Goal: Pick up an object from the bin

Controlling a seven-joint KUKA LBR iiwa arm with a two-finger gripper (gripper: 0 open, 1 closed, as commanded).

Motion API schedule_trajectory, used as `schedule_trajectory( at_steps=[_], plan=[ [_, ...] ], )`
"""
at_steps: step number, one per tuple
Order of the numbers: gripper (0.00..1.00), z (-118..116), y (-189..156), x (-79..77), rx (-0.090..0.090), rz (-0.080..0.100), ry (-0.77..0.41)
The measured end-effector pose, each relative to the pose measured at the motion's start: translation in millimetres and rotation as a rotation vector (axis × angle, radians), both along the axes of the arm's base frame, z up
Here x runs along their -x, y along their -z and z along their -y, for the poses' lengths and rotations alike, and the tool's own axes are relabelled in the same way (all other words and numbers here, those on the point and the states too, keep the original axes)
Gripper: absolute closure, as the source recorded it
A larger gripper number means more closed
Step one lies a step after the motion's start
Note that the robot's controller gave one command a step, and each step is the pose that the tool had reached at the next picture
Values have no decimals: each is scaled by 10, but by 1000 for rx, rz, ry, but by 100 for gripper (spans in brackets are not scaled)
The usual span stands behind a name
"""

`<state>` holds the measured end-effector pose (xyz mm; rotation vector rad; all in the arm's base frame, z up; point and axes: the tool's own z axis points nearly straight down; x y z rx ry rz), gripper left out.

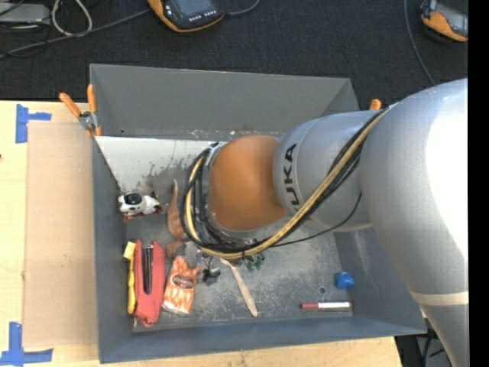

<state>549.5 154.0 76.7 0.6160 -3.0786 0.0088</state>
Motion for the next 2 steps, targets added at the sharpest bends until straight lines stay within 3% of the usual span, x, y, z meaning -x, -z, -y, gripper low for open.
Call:
schedule_trajectory(
  at_steps=[1, 2],
  plan=[
    [100, 0, 0, 0, 0, 0, 1],
    [100, 61, -458, 42, 0, -5, -12]
  ],
)
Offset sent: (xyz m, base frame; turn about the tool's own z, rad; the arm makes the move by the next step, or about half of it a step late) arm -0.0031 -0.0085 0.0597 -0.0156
